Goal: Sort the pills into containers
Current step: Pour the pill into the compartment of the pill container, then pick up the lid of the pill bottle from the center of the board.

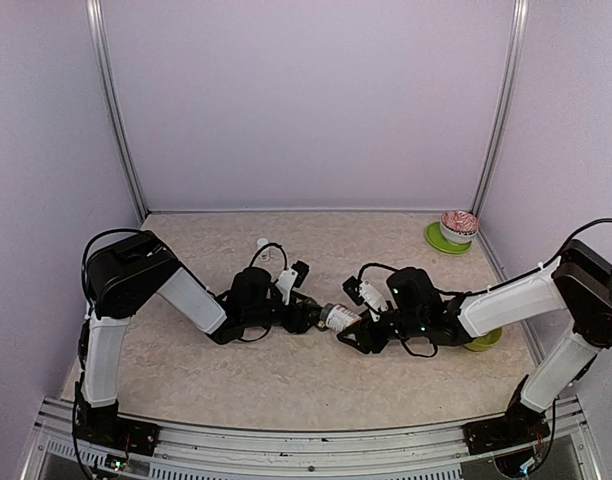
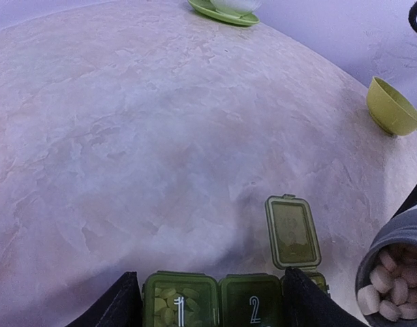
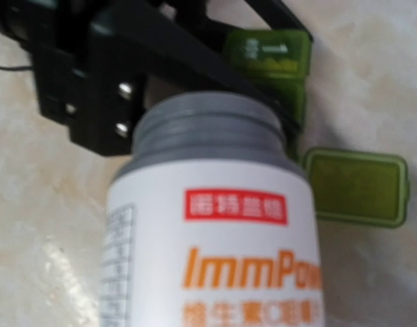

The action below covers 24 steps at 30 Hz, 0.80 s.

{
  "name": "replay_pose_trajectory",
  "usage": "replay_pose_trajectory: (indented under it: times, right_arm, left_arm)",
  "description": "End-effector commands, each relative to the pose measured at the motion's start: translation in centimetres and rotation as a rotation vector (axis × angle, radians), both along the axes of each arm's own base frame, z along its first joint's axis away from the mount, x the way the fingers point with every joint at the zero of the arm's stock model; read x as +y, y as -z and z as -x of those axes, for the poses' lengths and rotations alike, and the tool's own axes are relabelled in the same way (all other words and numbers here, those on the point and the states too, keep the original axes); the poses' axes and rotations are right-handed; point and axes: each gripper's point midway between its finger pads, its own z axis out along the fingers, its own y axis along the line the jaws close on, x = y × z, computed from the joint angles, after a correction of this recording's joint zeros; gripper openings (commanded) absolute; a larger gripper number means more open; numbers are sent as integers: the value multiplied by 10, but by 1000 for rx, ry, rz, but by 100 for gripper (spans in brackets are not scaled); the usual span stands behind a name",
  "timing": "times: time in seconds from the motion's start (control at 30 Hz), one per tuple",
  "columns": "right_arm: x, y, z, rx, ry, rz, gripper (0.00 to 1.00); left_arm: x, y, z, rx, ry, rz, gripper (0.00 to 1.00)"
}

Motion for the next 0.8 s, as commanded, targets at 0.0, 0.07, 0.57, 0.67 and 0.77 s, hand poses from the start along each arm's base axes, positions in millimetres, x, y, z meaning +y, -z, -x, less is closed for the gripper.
replay_pose_trajectory:
  times: [0.0, 0.07, 0.57, 0.67, 0.77]
  right_arm:
    - [10, -35, 4, -98, -53, -116, 0]
    - [8, -43, 6, -121, -56, -145, 0]
    - [-8, -76, 19, -257, -62, -293, 0]
    - [-16, -85, 25, -307, -55, -331, 0]
    - [-22, -94, 29, -350, -57, -355, 0]
  left_arm:
    - [10, 16, 3, 40, -13, -41, 71]
    - [11, 15, 2, 38, -16, -40, 73]
    - [13, -1, -3, 16, -48, -32, 91]
    - [13, -8, -4, 2, -53, -28, 93]
    - [12, -14, -3, -6, -55, -22, 99]
